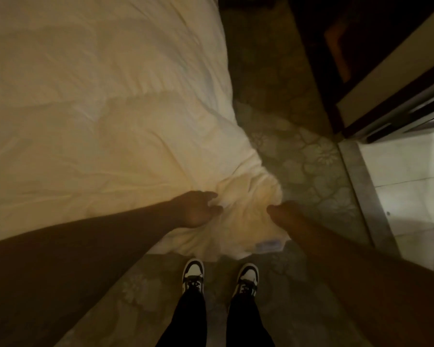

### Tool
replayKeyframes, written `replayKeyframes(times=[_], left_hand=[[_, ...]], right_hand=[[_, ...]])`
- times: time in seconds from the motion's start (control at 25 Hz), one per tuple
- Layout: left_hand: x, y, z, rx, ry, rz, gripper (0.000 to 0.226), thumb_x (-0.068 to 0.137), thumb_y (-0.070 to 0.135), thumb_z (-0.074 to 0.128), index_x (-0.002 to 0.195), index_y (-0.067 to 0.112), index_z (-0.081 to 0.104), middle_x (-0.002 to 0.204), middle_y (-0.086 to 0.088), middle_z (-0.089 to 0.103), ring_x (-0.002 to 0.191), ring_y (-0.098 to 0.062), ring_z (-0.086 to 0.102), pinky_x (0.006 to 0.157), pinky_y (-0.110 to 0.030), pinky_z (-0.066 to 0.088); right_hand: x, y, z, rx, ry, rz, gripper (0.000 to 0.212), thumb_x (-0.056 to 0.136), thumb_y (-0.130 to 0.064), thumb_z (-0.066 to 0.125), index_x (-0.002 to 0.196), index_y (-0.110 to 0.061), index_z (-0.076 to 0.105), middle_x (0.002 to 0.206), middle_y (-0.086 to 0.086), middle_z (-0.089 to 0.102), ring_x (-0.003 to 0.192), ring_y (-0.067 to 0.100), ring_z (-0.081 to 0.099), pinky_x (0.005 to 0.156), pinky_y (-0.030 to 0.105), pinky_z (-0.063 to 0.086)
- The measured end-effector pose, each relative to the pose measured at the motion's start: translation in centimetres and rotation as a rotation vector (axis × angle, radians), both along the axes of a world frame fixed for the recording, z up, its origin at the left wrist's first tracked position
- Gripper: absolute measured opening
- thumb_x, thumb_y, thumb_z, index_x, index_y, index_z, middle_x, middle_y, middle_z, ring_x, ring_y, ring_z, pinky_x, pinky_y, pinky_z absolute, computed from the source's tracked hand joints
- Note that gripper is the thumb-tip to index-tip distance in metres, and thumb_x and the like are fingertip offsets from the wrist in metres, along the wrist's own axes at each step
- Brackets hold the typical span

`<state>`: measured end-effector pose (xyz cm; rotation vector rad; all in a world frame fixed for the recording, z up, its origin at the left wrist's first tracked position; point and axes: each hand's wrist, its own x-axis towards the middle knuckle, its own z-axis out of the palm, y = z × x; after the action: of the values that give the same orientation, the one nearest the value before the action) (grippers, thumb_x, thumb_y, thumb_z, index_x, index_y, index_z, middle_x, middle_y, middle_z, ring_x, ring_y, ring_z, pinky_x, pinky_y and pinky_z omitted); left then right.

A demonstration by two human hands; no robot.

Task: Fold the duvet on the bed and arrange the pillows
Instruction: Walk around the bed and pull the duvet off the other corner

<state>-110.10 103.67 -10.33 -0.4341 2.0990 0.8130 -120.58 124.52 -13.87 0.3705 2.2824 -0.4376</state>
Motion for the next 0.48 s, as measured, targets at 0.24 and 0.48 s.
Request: replayKeyframes(times=[0.24,0.48], left_hand=[[-3.3,1.6,5.1,-0.215,0.198,-0.007,0.075,0.091,0.068,0.038,0.152,0.027,0.025,0.16,-0.001,0.024,0.145,-0.025,0.023,0.117,-0.04,0.021],[-10.7,3.4,16.1,-0.402,0.361,0.07,0.074,0.09,0.071,0.031,0.152,0.031,0.022,0.161,0.005,0.019,0.147,-0.022,0.019,0.118,-0.046,0.02]], right_hand=[[-2.7,0.7,6.7,-0.082,0.128,0.317,0.045,0.096,-0.033,0.046,0.136,-0.012,0.05,0.137,0.011,0.054,0.123,0.029,0.052,0.098,0.035,0.043],[-10.8,0.6,18.3,-0.234,0.435,0.535,0.047,0.099,-0.038,0.039,0.14,-0.017,0.047,0.141,0.008,0.05,0.126,0.026,0.049,0.105,0.034,0.038]])
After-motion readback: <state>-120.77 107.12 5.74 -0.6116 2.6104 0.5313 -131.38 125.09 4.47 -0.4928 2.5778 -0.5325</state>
